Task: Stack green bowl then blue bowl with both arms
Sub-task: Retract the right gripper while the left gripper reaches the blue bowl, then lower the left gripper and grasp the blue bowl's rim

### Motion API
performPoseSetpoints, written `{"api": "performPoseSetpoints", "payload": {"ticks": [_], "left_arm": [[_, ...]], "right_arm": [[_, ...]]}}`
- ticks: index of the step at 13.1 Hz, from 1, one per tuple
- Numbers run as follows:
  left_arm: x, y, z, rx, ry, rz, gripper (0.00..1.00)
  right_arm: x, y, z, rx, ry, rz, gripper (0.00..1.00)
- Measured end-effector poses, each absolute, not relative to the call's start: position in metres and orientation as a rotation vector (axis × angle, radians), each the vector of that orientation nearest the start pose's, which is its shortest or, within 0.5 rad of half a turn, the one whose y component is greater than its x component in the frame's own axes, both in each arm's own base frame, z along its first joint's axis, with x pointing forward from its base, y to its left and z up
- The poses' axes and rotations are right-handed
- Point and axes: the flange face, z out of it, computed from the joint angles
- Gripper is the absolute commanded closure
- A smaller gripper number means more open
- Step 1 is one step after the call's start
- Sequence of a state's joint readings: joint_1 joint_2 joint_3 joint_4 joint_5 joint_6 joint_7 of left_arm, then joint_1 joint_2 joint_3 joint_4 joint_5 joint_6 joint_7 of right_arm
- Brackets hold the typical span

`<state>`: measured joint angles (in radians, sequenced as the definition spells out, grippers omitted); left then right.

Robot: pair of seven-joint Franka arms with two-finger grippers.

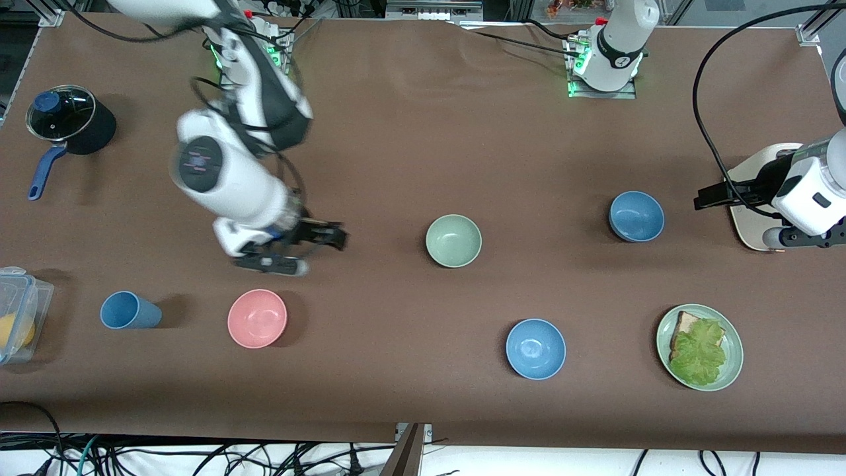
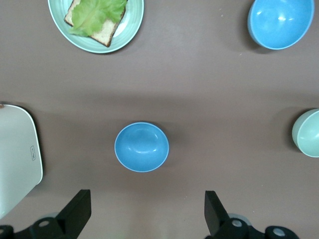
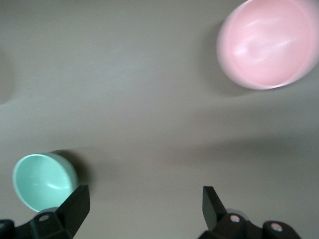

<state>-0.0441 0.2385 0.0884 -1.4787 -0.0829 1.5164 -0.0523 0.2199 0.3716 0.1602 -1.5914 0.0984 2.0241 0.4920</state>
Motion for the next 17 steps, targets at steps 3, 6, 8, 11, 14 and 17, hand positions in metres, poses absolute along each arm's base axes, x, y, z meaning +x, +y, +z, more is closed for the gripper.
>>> {"api": "performPoseSetpoints", "payload": {"ticks": [3, 6, 8, 11, 14, 17], "left_arm": [[0.614, 0.022, 0.482, -3.194, -0.047, 0.331, 0.0], [0.606, 0.054, 0.408, -3.207, 0.057, 0.336, 0.0], [0.591, 0.079, 0.359, -3.214, 0.08, 0.323, 0.0], [0.562, 0.101, 0.3, -3.215, 0.073, 0.3, 0.01], [0.542, 0.099, 0.268, -3.214, 0.059, 0.269, 0.02], [0.527, 0.098, 0.245, -3.209, 0.04, 0.201, 0.05]], "right_arm": [[0.605, 0.149, 0.471, -3.003, 0.188, -0.036, 0.0], [0.573, 0.116, 0.503, -3.077, 0.105, -0.015, 0.0], [0.563, 0.112, 0.513, -3.118, 0.037, -0.02, 0.0], [0.56, 0.105, 0.513, -3.131, -0.013, 0.015, 0.0], [0.56, 0.103, 0.512, -3.131, -0.077, 0.023, 0.0], [0.56, 0.101, 0.514, -3.131, -0.078, 0.02, 0.0]]}}
